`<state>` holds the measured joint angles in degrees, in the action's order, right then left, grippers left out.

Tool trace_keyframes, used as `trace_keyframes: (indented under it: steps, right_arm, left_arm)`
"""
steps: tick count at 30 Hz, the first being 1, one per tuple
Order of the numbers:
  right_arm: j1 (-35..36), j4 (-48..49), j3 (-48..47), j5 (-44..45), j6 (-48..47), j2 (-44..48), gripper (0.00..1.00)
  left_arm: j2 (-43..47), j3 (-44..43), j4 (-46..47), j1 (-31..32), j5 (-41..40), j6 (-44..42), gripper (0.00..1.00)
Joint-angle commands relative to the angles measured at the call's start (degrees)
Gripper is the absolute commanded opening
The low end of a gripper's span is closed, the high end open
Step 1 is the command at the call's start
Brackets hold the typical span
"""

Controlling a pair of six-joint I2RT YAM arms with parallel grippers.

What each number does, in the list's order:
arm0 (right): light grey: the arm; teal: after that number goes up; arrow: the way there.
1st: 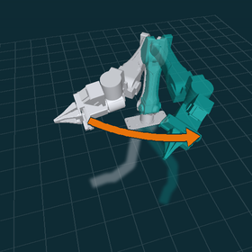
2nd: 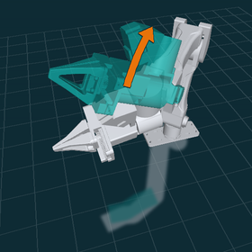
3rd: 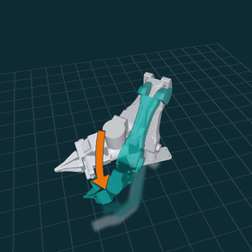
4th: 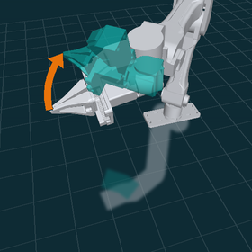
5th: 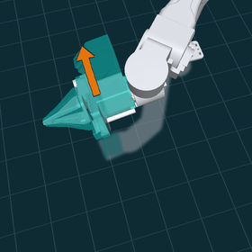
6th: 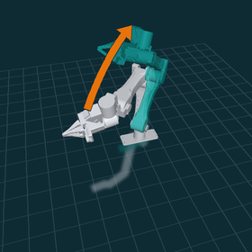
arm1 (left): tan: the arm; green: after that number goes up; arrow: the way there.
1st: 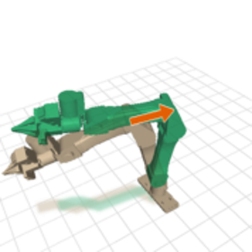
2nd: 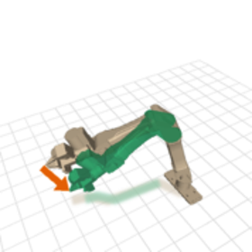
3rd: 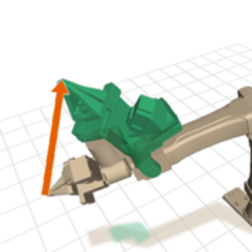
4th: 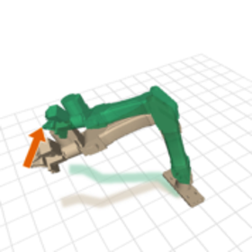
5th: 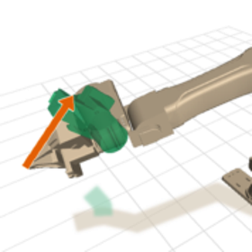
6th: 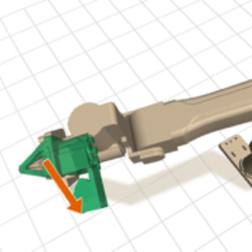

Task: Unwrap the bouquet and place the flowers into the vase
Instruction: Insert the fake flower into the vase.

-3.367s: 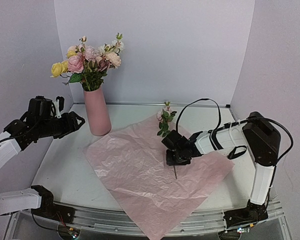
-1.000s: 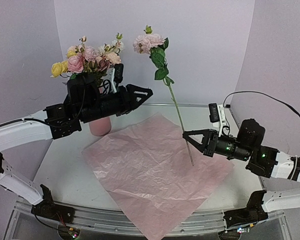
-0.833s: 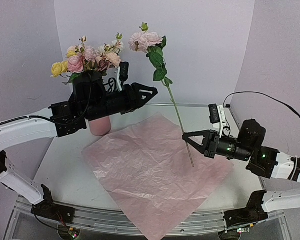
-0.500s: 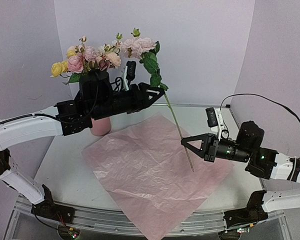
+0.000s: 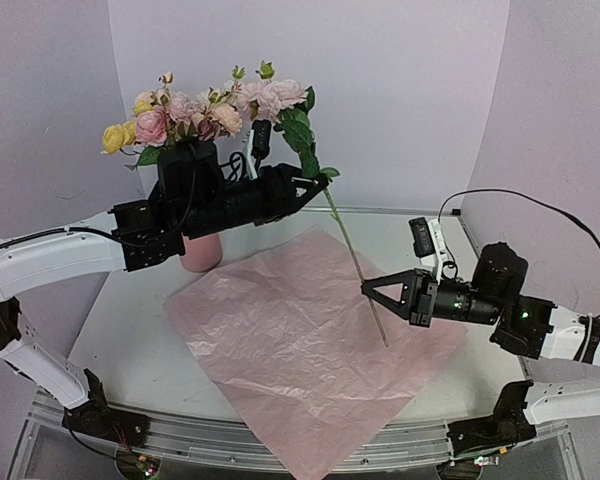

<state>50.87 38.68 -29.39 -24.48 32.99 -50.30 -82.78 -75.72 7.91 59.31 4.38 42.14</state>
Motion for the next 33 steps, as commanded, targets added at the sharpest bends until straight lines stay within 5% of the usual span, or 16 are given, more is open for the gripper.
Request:
trace_keyframes:
  steps: [1, 9, 16, 20, 27, 33]
  right_arm:
    - [0.0, 4.66, -0.16, -2.38, -0.72, 0.2, 0.01]
    - [0.0, 4.7, 0.1, -2.42, -0.69, 0.07, 0.1]
    - [-0.02, 3.51, 0.43, 0.44, -1.1, 0.29, 0.58]
    - [0.01, 1.98, 0.51, 2.66, -1.78, 1.01, 0.77]
    - [-0.01, -0.33, 0.69, 7.01, -2.41, 2.88, 0.82]
    - [0.02, -0.72, 0.62, 8.81, -2.59, 2.96, 0.83]
  left_arm:
    - [-0.05, -2.47, 4.51, 0.23, 1.01, 0.3, 0.33]
    - [0.82, -1.32, 5.18, 0.26, 0.45, -0.75, 0.02]
    - [3.32, 2.24, 4.95, 0.27, 0.11, -3.35, 0.0]
    - [6.82, 5.45, 3.94, 0.22, -0.39, -7.08, 0.0]
    - [12.46, 5.7, -13.76, 0.25, -11.38, -15.21, 0.0]
    - [21.61, 8.98, -18.77, 0.2, -24.1, -19.95, 0.0]
